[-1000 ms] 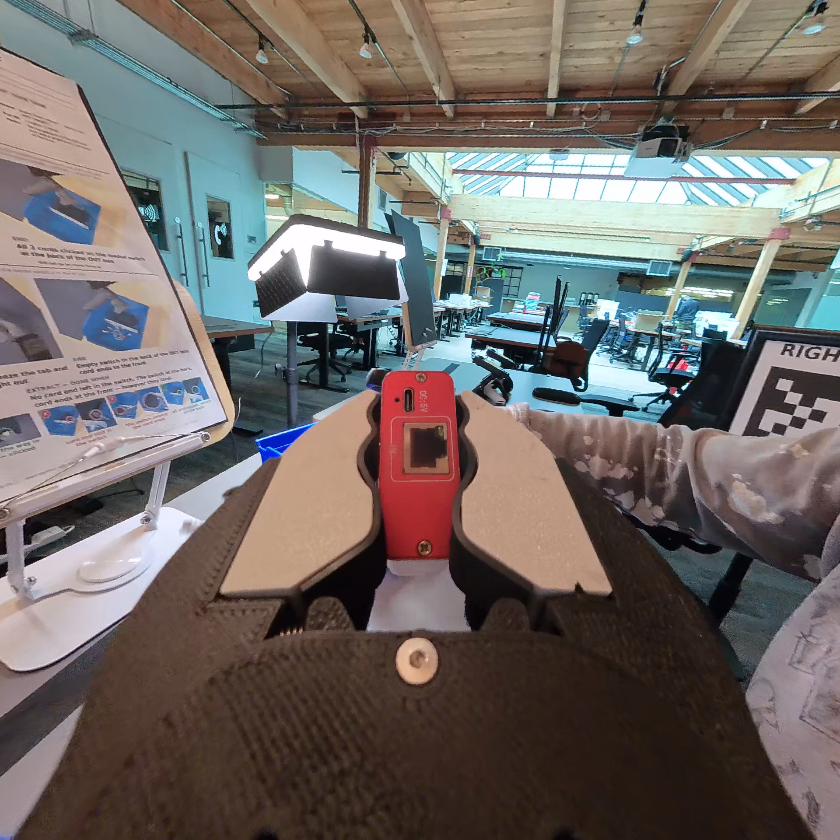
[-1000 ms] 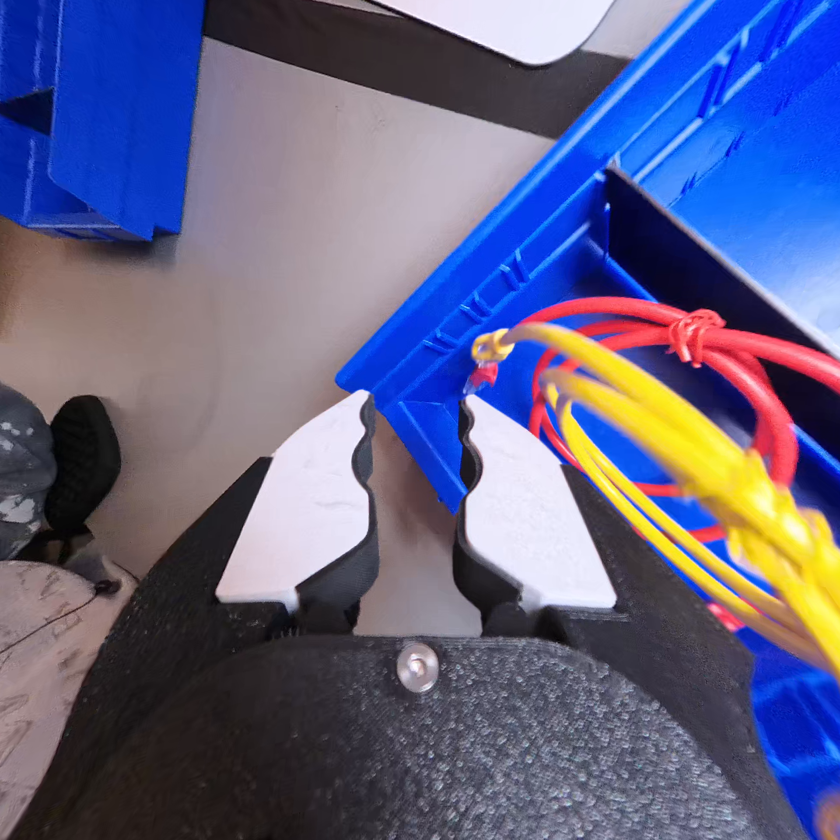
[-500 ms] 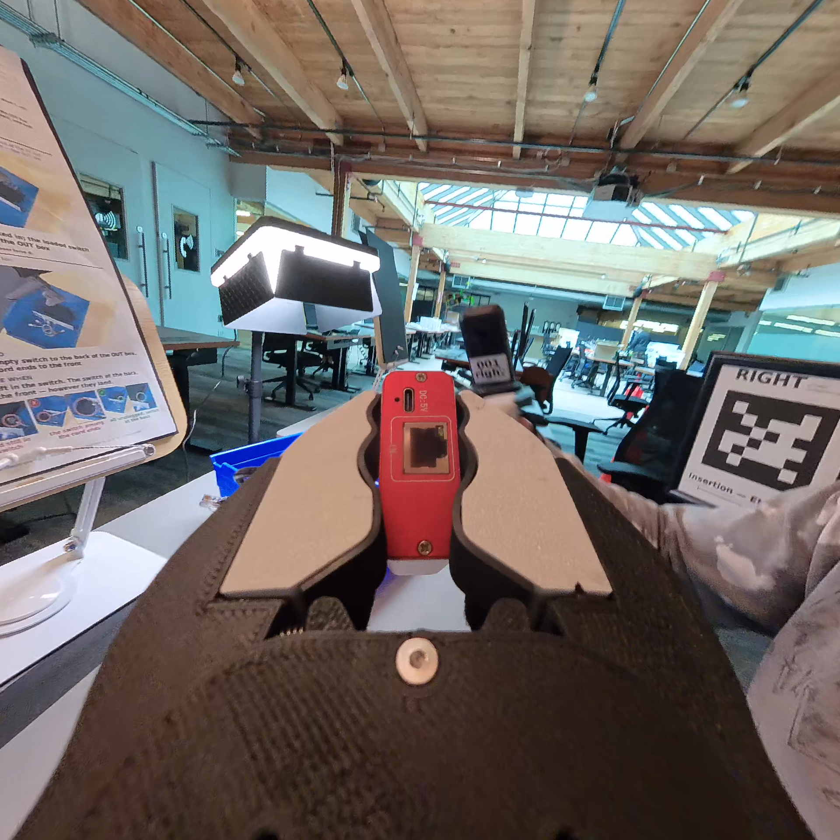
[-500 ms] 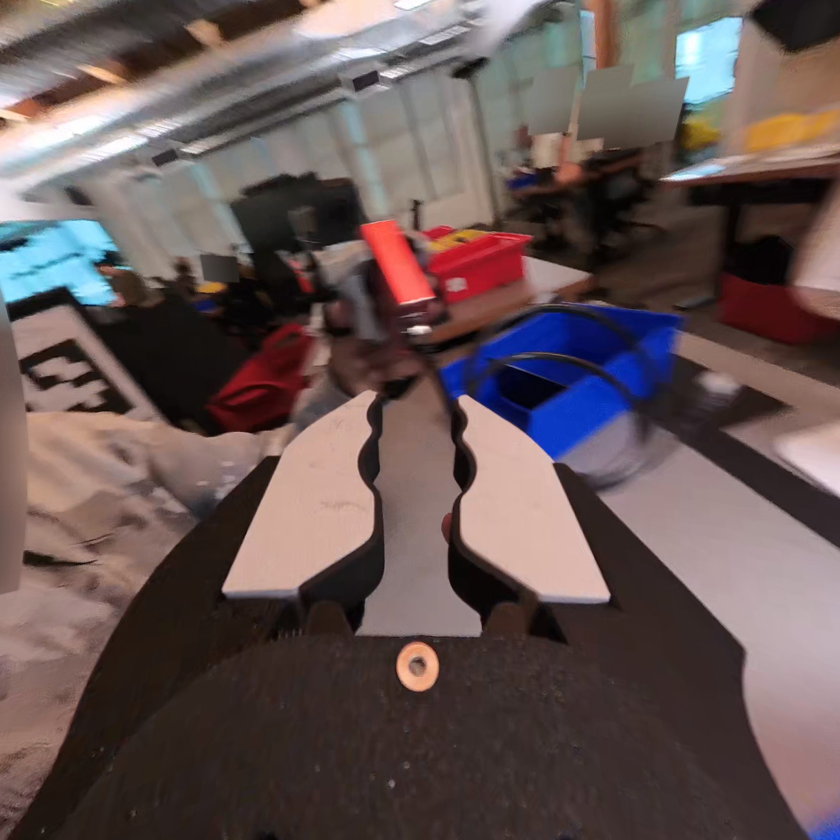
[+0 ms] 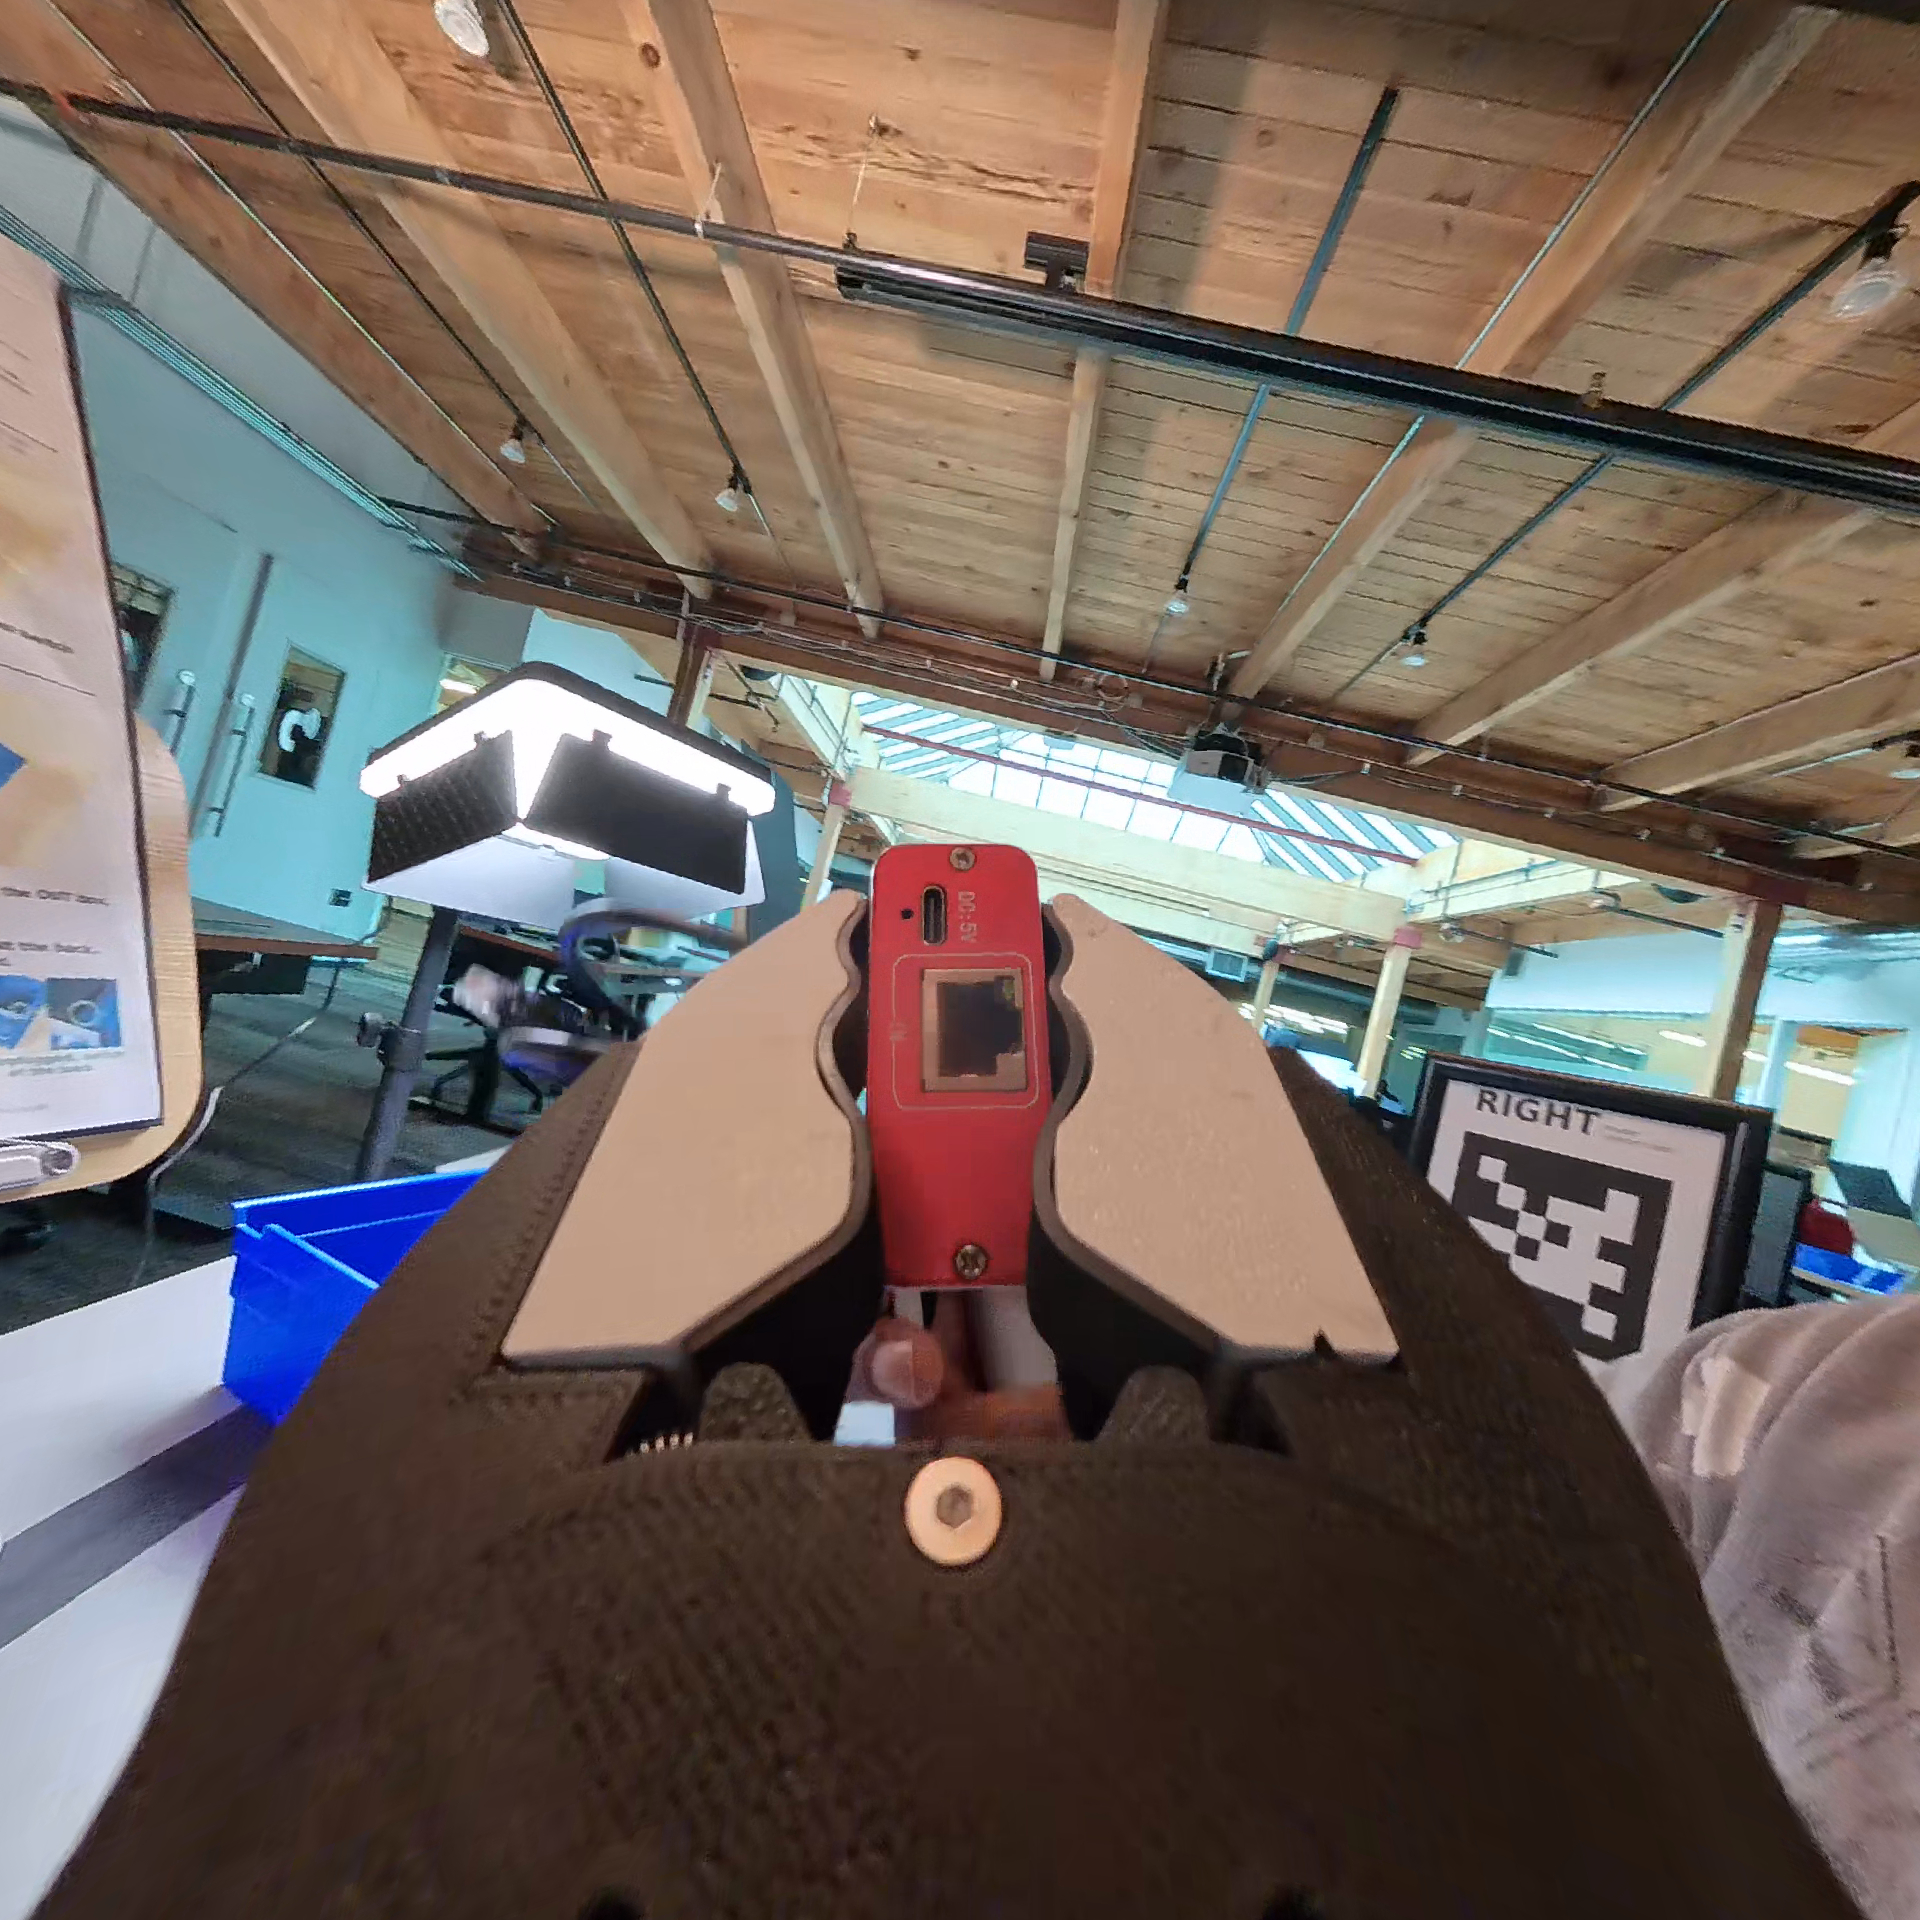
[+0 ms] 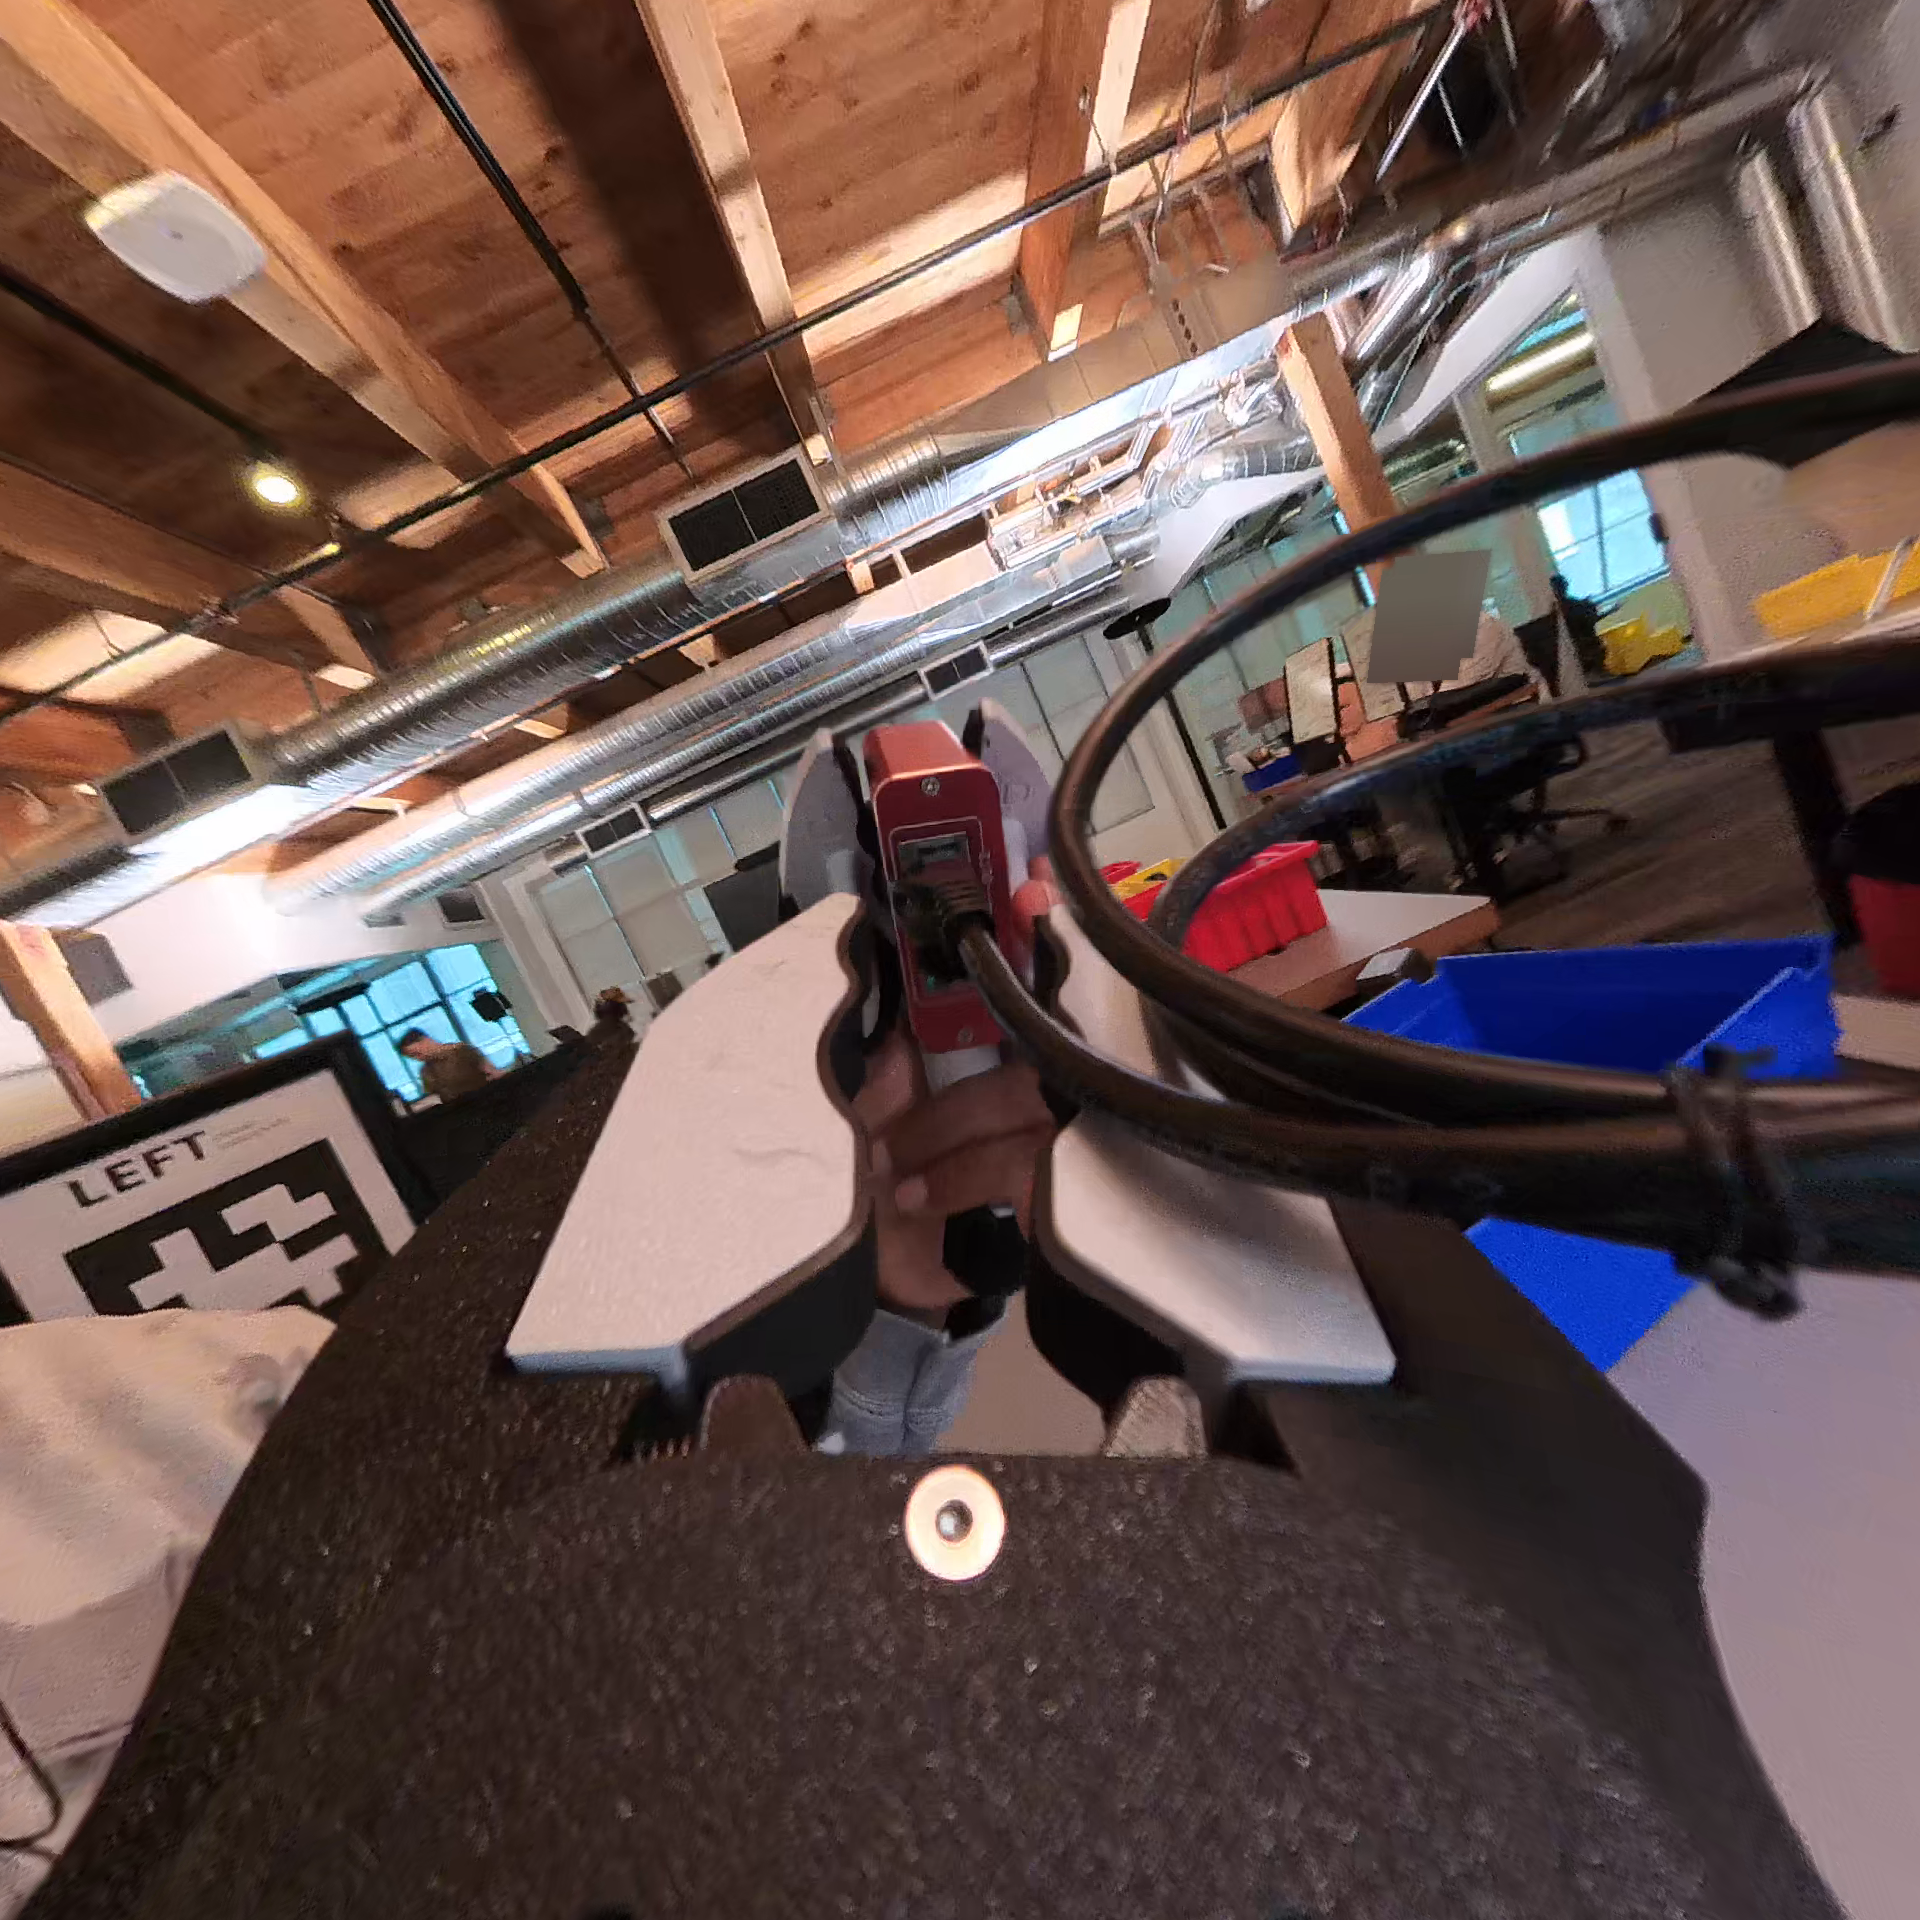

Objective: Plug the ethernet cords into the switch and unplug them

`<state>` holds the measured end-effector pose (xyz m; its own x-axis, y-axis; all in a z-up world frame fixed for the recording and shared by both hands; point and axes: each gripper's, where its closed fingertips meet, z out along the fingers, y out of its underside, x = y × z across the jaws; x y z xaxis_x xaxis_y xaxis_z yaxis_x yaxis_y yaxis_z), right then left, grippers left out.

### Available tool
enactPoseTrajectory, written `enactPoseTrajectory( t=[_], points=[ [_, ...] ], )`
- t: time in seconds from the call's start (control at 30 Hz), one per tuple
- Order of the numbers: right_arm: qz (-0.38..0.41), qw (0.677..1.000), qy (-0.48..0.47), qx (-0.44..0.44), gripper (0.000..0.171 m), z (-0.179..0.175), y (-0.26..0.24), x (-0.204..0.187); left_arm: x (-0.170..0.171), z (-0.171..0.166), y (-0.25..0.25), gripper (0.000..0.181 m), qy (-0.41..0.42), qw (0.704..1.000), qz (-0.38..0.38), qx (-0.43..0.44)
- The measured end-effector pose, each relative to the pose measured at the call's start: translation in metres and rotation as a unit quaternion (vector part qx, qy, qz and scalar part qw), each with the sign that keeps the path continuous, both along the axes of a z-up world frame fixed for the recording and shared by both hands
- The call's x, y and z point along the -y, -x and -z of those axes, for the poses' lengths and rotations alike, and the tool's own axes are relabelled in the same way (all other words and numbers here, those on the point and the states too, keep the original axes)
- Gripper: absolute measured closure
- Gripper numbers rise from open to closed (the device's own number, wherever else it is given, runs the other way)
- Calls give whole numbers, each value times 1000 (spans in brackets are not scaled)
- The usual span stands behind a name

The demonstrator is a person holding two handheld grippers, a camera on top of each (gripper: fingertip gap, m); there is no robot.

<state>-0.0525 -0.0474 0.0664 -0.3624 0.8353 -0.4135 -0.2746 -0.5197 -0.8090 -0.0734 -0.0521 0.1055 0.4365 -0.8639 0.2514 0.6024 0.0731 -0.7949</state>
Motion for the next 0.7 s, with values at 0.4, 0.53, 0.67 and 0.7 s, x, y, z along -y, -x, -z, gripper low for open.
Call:
enactPoseTrajectory(
  t=[0.4,0.53,0.67,0.7],
  points=[
    [3,990,-135,37,158,0,-34,0,-4,46,-46,151,82,979,92,-164],
    [-8,981,-187,52,158,2,-41,8,4,55,-56,152,64,965,86,-238],
    [-11,968,-242,57,157,3,-48,15,11,62,-64,151,50,952,80,-290],
    [-9,965,-254,56,157,2,-50,17,12,62,-66,151,47,952,80,-293]
  ],
)
